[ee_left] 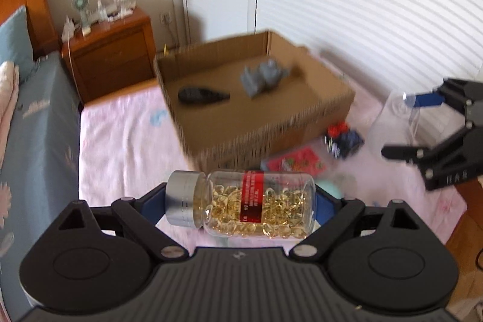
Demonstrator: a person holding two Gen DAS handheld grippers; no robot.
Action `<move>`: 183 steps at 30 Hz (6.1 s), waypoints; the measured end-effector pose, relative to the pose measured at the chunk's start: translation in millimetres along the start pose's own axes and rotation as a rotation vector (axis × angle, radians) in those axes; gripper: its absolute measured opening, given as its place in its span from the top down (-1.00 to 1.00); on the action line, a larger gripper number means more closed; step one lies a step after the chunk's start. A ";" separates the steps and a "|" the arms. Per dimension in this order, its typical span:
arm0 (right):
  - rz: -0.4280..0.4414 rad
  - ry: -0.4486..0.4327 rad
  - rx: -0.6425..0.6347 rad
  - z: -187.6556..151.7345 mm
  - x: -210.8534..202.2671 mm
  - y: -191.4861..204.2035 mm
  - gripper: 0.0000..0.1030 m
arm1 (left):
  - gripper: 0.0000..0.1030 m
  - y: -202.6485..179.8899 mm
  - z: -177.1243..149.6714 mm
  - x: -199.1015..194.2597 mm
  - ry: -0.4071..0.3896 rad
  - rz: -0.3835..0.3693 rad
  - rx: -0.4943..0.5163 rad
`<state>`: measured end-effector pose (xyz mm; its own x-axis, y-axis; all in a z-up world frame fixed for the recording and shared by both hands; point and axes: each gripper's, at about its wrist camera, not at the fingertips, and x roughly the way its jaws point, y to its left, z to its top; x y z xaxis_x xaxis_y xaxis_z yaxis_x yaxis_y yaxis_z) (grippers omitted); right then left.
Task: Organize rigid objects
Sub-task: 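Lift both bottles into the cardboard box and open both tools, then approach the red toy train with the left tool while the right tool approaches the black cube, then grasp the red toy train with the left tool while the right tool grasps the black cube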
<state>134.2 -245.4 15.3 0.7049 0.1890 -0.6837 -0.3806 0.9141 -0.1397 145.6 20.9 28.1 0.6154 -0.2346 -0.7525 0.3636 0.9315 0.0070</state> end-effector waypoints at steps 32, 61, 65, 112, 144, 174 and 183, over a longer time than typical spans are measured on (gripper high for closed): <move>0.032 -0.037 -0.029 64.2 15.1 2.0 -0.85 | -0.90 21.5 24.1 29.2 -0.060 0.089 -0.087; -0.027 0.118 0.078 74.5 76.3 1.3 -1.00 | -0.91 18.5 -59.8 -13.1 -0.102 0.155 -0.228; -0.050 0.102 0.113 56.0 67.1 6.2 -1.00 | -0.91 20.4 -63.3 -10.9 -0.083 0.165 -0.241; -0.104 0.148 0.285 -41.9 112.9 -12.6 -1.00 | -0.26 30.1 -54.3 81.1 0.033 0.099 -0.281; -0.072 0.082 0.231 -28.2 118.9 -7.5 -0.41 | -0.09 33.2 -59.5 92.9 0.045 0.109 -0.290; 0.015 0.045 0.033 -0.1 43.5 -7.0 -0.14 | -0.09 21.8 -18.1 30.7 0.043 -0.027 -0.054; 0.017 -0.023 0.011 26.4 30.4 -10.1 -0.14 | -0.09 21.5 44.7 46.3 -0.019 -0.016 -0.012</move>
<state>175.2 -239.4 14.8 0.7121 0.2129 -0.6690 -0.3863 0.9145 -0.1202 213.2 17.7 22.8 0.6231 -0.2544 -0.7397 0.3653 0.9308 -0.0124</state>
